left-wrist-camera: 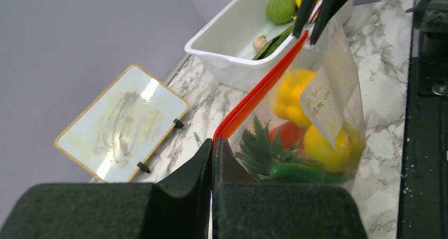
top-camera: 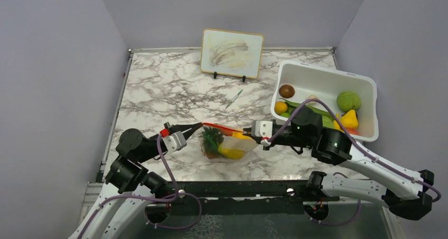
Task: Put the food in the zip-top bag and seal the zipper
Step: Zip the zipper food storage bag at the center of the board.
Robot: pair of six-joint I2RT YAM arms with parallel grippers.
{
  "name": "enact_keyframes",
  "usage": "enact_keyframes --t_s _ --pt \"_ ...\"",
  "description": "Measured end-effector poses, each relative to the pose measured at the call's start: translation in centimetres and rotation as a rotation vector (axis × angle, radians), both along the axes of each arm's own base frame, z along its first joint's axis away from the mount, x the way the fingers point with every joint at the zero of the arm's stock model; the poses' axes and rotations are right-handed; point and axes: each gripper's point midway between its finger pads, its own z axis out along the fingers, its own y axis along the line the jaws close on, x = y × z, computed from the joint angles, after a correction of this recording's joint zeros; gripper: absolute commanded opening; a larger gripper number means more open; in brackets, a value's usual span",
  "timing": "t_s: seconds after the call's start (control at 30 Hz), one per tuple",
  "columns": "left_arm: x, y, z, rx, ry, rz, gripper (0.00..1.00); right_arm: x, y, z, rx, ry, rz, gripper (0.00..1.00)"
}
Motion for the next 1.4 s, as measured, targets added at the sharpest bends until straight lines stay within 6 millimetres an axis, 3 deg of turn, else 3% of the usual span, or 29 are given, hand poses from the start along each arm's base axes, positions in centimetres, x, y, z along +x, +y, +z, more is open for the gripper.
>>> enact_keyframes --t_s 0.47,0.7,1.0,1.23,1.4 --pt "2.6 2.6 0.0 0.034 -0.029 0.208 0.00 -0.7 -6.1 0.4 -0.012 0.020 -0.159 0.01" --pt "2.4 2.1 -0.4 0.032 -0.008 0.189 0.00 -0.8 -7.1 1.0 0.016 0.024 -0.191 0.01" --pt "2.7 2.3 -1.4 0.044 0.008 0.204 0.00 -1.4 -6.6 -0.9 -0.010 0.054 -0.149 0.01" --pt "1.9 4.0 -0.6 0.035 -0.019 0.262 0.00 -4.6 -3.6 -2.5 0.047 0.179 0.045 0.01" --pt "3.1 5.3 -1.5 0.050 0.013 0.361 0.00 -3.8 -1.1 -5.3 0.091 0.310 0.003 0.01"
